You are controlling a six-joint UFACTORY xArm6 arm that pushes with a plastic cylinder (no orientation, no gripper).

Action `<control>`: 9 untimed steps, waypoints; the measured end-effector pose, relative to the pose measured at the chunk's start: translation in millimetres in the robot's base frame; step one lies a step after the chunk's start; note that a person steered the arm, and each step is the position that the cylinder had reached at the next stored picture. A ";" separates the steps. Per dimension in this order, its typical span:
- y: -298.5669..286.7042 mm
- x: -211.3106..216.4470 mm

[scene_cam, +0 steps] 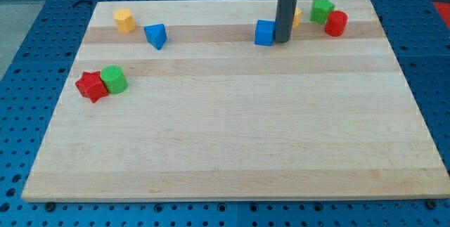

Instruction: Push the blue cube towards the blue triangle

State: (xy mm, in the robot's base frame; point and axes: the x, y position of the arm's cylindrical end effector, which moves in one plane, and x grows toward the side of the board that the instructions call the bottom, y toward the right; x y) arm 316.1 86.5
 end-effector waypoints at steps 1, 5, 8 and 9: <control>-19.1 0.6; -7.0 -1.4; -40.2 -1.4; -68.9 -0.7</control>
State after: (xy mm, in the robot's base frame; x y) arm 315.4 17.7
